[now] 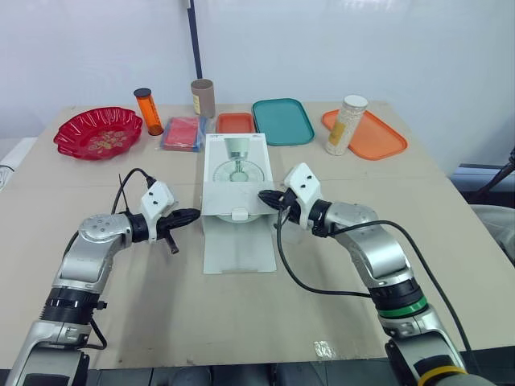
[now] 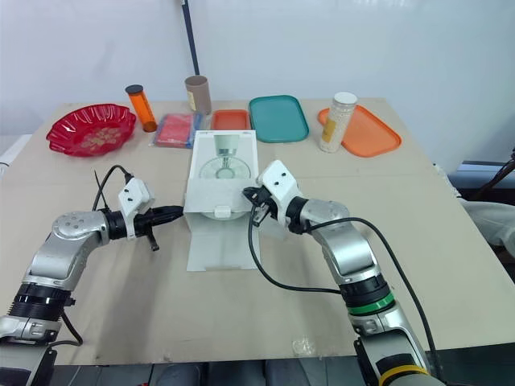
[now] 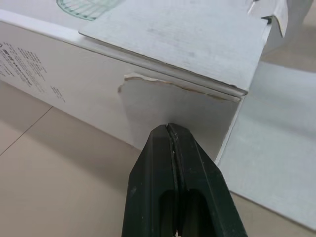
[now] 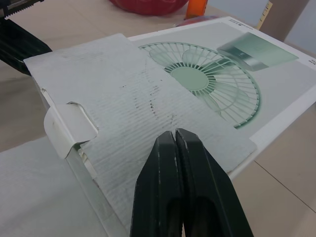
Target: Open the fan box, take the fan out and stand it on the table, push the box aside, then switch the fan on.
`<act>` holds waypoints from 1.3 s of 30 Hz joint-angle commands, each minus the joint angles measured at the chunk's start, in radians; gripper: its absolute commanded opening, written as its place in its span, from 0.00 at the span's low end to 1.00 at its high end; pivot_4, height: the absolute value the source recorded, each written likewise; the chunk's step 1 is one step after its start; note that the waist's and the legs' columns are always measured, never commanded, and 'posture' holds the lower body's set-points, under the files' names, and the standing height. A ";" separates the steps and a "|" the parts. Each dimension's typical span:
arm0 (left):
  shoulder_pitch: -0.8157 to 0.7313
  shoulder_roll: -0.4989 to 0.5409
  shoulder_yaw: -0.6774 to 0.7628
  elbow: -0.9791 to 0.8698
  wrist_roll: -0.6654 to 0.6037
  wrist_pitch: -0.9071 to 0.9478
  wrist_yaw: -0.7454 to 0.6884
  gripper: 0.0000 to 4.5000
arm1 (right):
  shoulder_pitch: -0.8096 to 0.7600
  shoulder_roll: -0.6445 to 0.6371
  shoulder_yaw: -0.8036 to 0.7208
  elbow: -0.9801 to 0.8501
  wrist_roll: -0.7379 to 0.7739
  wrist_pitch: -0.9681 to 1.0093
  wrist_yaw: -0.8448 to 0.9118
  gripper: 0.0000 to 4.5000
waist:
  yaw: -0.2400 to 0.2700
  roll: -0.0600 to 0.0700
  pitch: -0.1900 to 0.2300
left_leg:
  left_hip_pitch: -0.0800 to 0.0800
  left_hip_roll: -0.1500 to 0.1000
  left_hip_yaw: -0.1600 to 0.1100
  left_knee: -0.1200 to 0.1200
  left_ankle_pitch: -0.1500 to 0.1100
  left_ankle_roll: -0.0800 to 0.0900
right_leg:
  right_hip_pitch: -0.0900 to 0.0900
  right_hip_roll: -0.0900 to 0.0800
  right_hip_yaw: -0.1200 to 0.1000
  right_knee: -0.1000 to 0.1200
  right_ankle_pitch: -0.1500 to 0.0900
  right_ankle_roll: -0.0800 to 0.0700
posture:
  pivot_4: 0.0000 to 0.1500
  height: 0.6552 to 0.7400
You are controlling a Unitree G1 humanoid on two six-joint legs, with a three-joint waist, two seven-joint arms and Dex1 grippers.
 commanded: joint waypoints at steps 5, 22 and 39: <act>0.062 -0.005 0.048 -0.175 -0.091 0.082 0.031 0.00 | -0.010 -0.010 0.010 0.005 -0.002 0.026 0.018 0.01 | -0.001 0.000 0.000 | 0.000 0.000 0.000 0.000 0.000 0.000 | 0.000 0.000 0.000 0.000 0.000 0.000 | 1.00 1.00; 0.415 0.045 0.184 -0.756 -0.545 0.461 0.128 0.00 | -0.084 -0.017 0.044 0.044 0.005 0.038 0.097 0.01 | -0.004 0.000 0.000 | 0.000 0.001 0.000 -0.001 0.000 0.000 | 0.000 0.000 0.000 -0.001 0.000 0.000 | 1.00 1.00; 0.505 -0.258 0.056 -0.695 -0.561 0.481 0.453 0.00 | -0.146 -0.015 0.071 0.127 -0.017 -0.009 0.154 0.01 | -0.004 0.000 0.000 | 0.001 0.000 0.000 -0.001 0.000 0.000 | 0.000 0.000 0.000 -0.001 0.000 -0.001 | 1.00 1.00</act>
